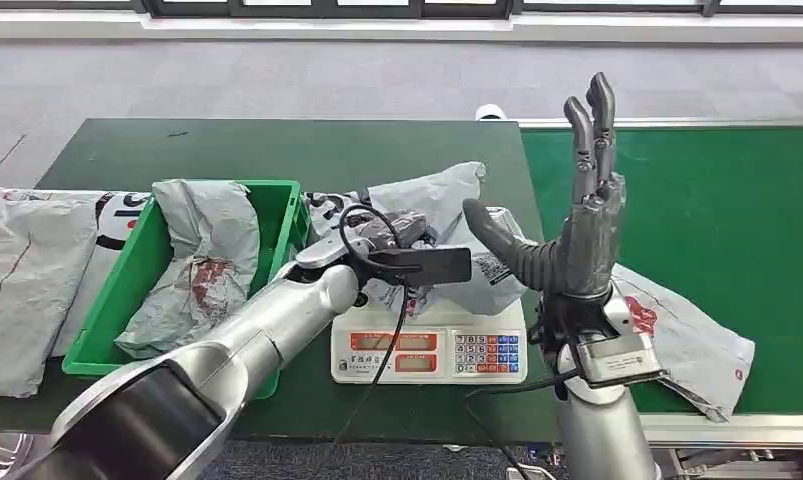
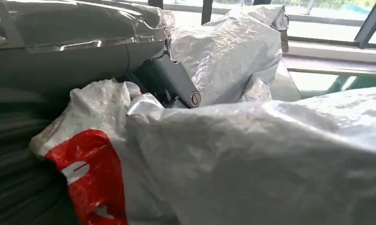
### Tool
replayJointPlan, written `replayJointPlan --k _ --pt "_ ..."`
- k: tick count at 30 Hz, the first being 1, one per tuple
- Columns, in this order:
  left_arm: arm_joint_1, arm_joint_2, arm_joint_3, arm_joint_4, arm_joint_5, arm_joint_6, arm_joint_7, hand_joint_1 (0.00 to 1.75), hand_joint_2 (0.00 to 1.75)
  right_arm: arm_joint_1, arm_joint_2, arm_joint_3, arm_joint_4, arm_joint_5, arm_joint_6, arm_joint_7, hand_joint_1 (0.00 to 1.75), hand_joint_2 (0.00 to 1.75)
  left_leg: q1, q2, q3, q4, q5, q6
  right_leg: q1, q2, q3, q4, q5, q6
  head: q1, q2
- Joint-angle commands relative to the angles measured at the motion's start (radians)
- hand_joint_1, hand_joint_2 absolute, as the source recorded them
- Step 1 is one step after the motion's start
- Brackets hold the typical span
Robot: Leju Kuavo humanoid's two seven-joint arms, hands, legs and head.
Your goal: Moved the parcel from conveyor to table for the left to box.
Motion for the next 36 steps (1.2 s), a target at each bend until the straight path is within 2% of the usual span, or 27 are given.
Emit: replayJointPlan --k 1,10,24,27,29,33,34,35,36 --pt "-0.004 0.018 0.024 0.049 -0.040 -0.041 0.006 1.75 1.75 -0.051 -0.021 0.000 0.068 -0.013 0.004 0.004 0.00 1.75 0.001 0.004 0.001 -0.002 0.000 -0.001 0.001 0.002 0.000 -0.002 0.002 -0.001 0.000 0.000" --pt "0.157 0.015 -0.018 0.059 -0.110 0.049 0.011 1.75 1.75 -0.035 -0.021 -0.011 0.044 -0.006 -0.006 0.004 0.00 1.75 0.000 0.004 0.004 -0.004 0.000 -0.001 0.000 0.002 0.003 -0.004 0.001 -0.001 0.000 0.000" --pt "0.155 0.014 -0.015 0.058 -0.116 0.043 0.009 1.75 1.75 -0.027 -0.020 -0.012 0.034 0.000 -0.011 0.006 0.00 1.75 0.001 0.003 0.002 -0.003 0.001 -0.001 0.001 0.001 0.001 -0.004 0.001 -0.001 0.000 0.000" --pt "0.203 0.010 -0.017 0.057 -0.124 0.065 -0.012 1.75 1.75 0.000 -0.020 -0.022 -0.005 0.016 -0.031 0.012 0.00 1.75 0.001 0.002 0.002 -0.002 0.000 -0.001 0.001 0.000 0.002 -0.003 0.000 0.000 0.000 0.000" --pt "0.267 0.002 -0.022 0.061 -0.144 0.145 0.014 1.75 1.75 0.022 -0.029 -0.024 -0.016 0.027 -0.045 0.015 0.00 1.75 0.001 0.002 0.004 -0.005 0.001 -0.001 0.001 0.000 0.003 -0.005 0.001 -0.001 0.000 0.000" --pt "0.310 -0.002 -0.019 0.067 -0.145 0.167 0.001 1.75 1.75 0.036 -0.038 -0.025 -0.005 0.025 -0.046 0.005 0.00 1.75 0.000 0.002 0.006 -0.006 0.000 -0.001 0.001 0.001 0.005 -0.006 0.000 -0.001 0.000 0.000" --pt "0.309 -0.009 -0.012 0.068 -0.143 0.176 -0.006 1.40 1.75 0.040 -0.040 -0.027 -0.001 0.025 -0.056 -0.003 0.00 1.75 0.000 0.001 0.005 -0.004 0.000 -0.001 0.000 0.001 0.004 -0.004 -0.001 0.000 0.000 0.000" --pt "0.298 -0.015 -0.009 0.067 -0.145 0.181 -0.004 0.28 1.75 0.047 -0.043 -0.027 0.001 0.025 -0.064 -0.009 0.00 1.75 0.001 0.004 0.007 -0.009 0.001 -0.002 0.001 0.001 0.007 -0.010 0.001 -0.001 0.000 0.000" --pt "0.287 -0.018 -0.005 0.065 -0.144 0.179 -0.006 0.00 1.75 0.052 -0.044 -0.027 0.000 0.024 -0.069 -0.013 0.00 1.75 0.000 0.001 0.004 -0.003 -0.001 -0.001 0.000 0.000 0.004 -0.003 -0.001 0.000 0.000 0.000"
